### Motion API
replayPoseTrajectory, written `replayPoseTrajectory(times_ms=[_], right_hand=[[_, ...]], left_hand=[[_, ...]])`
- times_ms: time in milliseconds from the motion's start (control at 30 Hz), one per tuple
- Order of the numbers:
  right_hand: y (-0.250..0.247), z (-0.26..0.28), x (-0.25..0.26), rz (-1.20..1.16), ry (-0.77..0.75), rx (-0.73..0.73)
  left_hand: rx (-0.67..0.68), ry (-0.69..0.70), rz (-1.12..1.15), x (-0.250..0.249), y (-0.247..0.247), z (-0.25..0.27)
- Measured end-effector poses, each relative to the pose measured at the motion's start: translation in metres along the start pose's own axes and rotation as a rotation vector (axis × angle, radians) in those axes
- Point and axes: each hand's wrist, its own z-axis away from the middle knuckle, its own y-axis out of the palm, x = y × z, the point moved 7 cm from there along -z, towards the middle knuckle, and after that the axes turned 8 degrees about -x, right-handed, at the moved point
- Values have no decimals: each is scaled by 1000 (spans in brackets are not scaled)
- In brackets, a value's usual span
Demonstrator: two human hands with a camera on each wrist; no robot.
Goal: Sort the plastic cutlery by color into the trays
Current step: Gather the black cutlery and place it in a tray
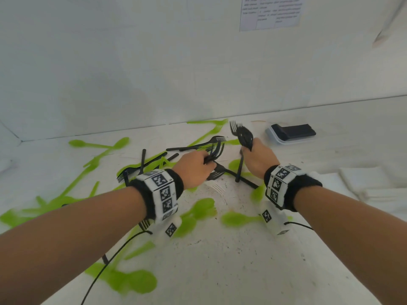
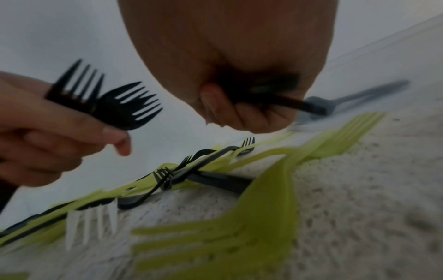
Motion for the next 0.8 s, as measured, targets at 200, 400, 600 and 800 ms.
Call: replayPoseTrajectory(times_ms=[200,400,600,800], right_hand=[[13,2,-7,262,2,103],[13,2,-6,336,-6,161],[5,4,2,90,-4,48],[3,14,15,-102,-80,30]], left_hand=[[57,44,-370,-2,17,-30],[157,80,-470,16,12,-23],[179,74,-352,25,8,-12],[31,13,-71,18,-17,3]])
